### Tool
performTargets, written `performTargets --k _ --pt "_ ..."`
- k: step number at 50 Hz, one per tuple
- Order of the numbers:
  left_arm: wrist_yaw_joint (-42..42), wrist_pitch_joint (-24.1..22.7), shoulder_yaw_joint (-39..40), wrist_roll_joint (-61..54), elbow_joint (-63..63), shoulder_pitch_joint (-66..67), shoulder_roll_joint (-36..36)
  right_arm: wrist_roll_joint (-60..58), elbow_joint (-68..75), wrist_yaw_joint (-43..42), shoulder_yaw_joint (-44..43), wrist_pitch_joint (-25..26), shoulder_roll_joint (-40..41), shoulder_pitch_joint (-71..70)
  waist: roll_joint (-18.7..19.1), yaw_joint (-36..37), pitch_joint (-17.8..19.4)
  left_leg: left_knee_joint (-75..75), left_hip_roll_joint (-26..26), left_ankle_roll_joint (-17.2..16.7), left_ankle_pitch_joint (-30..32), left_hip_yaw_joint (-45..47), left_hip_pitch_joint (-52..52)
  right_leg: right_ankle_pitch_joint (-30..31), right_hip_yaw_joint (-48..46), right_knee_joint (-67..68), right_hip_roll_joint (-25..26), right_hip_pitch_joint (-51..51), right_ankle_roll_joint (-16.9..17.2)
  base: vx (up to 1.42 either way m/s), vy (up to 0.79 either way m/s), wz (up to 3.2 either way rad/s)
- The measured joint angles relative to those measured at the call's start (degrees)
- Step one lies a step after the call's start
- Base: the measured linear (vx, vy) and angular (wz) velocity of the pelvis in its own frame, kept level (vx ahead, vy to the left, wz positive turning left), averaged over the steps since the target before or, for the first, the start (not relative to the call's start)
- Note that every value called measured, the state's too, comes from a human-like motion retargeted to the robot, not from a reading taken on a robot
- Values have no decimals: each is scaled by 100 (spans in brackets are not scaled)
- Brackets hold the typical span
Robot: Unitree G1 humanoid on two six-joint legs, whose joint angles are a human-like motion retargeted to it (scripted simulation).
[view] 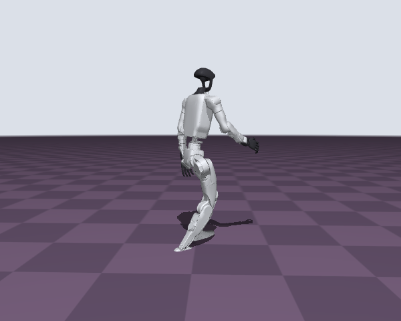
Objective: Walk
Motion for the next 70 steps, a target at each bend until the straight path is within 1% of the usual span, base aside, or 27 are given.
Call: performTargets --k 3,6,8,10,14,15,18,21,25,28,29,31,33,35,37,40,43,45,47,51,56,60,62,64,67,68,70 --pt "81 -29 126 -193 -55 89 17 -37 10 -75 -11 -20 79 -287 -297 -27 -88 -1459 -682 -6 208 -11 115 -234 7 84 -458 217 114 0 0 0" --pt "172 -59 154 -255 -83 43 -7 -123 168 -43 99 -3 193 -164 -429 -55 -142 -1338 -968 78 324 3 165 -475 74 658 -632 333 172 0 0 0" --pt "246 -67 131 -259 -90 -154 10 -228 449 95 192 -2 303 -9 -665 -99 -143 -1468 -1274 189 463 74 472 -458 175 965 -902 501 318 3 2 -3" --pt "322 -102 57 -242 -169 -349 -7 -332 738 269 353 43 415 318 -821 -180 -141 -1314 -1495 277 430 123 640 -193 208 1522 -1098 528 530 0 0 0" --pt "513 -165 -117 -252 -527 -1039 23 -567 1524 817 693 121 633 1040 -1207 -366 -92 -1923 -2066 433 388 154 1368 1020 268 3043 -1696 83 1079 -1 2 -9" --pt "552 -187 -151 -258 -651 -1236 41 -638 1693 928 763 158 664 1227 -1247 -427 -74 -2074 -2146 457 353 135 1550 1278 254 3447 -1818 -122 1136 -2 5 -29" --pt "660 -259 -161 -310 -1040 -1854 142 -877 2060 1119 818 243 596 1783 -1182 -657 -6 -2561 -2183 455 214 22 2201 1225 164 4184 -2071 -834 909 -1 6 -35" --pt "797 -309 -87 -379 -1392 -2411 244 -1034 2274 1180 692 286 405 2339 -989 -908 70 -3020 -2079 395 79 -107 2873 766 70 4052 -2091 -1522 596 1 4 -34" --pt "926 -383 -19 -364 -1729 -2995 327 -967 2362 1180 356 351 124 3063 -643 -1187 108 -3505 -1803 315 -112 -284 3591 398 -7 2608 -1655 -2210 466 2 1 -17" --pt "900 -445 -43 -245 -1811 -3231 332 -772 2330 1181 72 385 -32 3487 -320 -1245 2 -3694 -1461 248 -261 -377 3863 525 142 901 -999 -2395 613 1 0 -6" --pt "891 -458 -58 -212 -1815 -3237 324 -722 2328 1179 10 383 -50 3590 -298 -1262 -11 -3583 -1415 223 -349 -377 3898 533 222 626 -878 -2439 658 0 0 0" --pt "858 -463 -99 -162 -1787 -3174 281 -639 2300 1178 -66 363 -54 3732 -292 -1276 -36 -3206 -1357 179 -579 -388 3938 561 318 453 -729 -2465 699 -3 -6 -10" --pt "767 -457 -133 -127 -1643 -3013 141 -549 2225 1185 -116 339 -105 3832 -33 -1203 -127 -2835 -1063 100 -750 -454 3982 863 172 116 -463 -2208 642 3 -6 -25" --pt "675 -405 -171 -92 -1438 -2688 4 -489 2178 1141 -108 308 -66 3808 50 -1142 -116 -2047 -872 -22 -864 -425 3948 943 77 449 -306 -2070 555 -1 -7 -28" --pt "543 -319 -220 -14 -1106 -2271 -130 -428 2109 1069 -68 277 18 3623 205 -1068 -85 -839 -511 -203 -773 -369 3734 873 -103 760 -88 -1889 376 -3 -8 -23" --pt "268 -144 -278 177 -440 -1691 -321 -360 1908 943 57 264 113 3044 676 -861 -70 1437 447 -507 -47 -357 2863 766 -489 681 473 -1607 -35 -6 -8 -32" --pt "52 63 -372 393 37 -1208 -318 -321 1445 736 213 229 124 2313 717 -541 -82 2755 947 -340 329 -319 1887 597 -483 500 674 -1346 -235 -5 -6 -42" --pt "-49 121 -400 491 196 -891 -216 -278 1068 560 270 198 109 1808 589 -350 -87 3078 1066 -109 229 -256 1276 494 -372 367 655 -1119 -238 -3 -5 -31" --pt "-95 126 -353 495 211 -588 -83 -222 688 380 261 155 70 1322 435 -185 -86 2897 1030 64 69 -191 751 402 -258 218 576 -857 -191 -1 -2 -24" --pt "-101 82 -156 333 61 -70 99 -117 64 30 144 60 -16 506 170 61 -112 1460 617 125 -106 -64 52 223 -112 -41 314 -361 -71 0 0 -11" --pt "-14 22 40 76 -144 197 158 -130 -229 -219 48 -21 22 -108 -260 48 -265 -1177 -432 -14 160 -27 -58 -76 -82 -127 -347 45 93 0 0 0" --pt "111 -38 16 41 -280 111 107 -282 -94 -223 150 -18 159 28 -430 -68 -362 -1217 -850 61 312 -8 68 -427 21 622 -598 180 165 0 1 -5" --pt "217 -58 -54 66 -341 -117 113 -423 208 -105 227 -21 272 210 -726 -175 -314 -1444 -1241 199 440 108 504 -430 143 990 -960 390 340 5 5 -7" --pt "335 -101 -166 84 -453 -359 79 -526 544 75 386 13 376 549 -888 -298 -323 -1375 -1489 304 370 174 725 -115 193 1651 -1181 363 580 0 5 -13" --pt "528 -162 -308 66 -689 -913 71 -668 1188 456 651 70 541 1090 -1184 -504 -287 -1773 -1947 457 273 251 1273 787 243 2905 -1656 39 991 -2 6 -26" --pt "584 -185 -329 41 -788 -1128 86 -732 1386 571 728 107 583 1273 -1227 -584 -271 -1907 -2032 487 222 250 1453 1029 229 3327 -1786 -163 1035 -2 5 -38" --pt "683 -229 -330 -16 -980 -1582 145 -880 1735 751 835 174 609 1631 -1238 -754 -236 -2261 -2119 504 146 217 1874 1192 187 3963 -1993 -615 964 -1 6 -45"
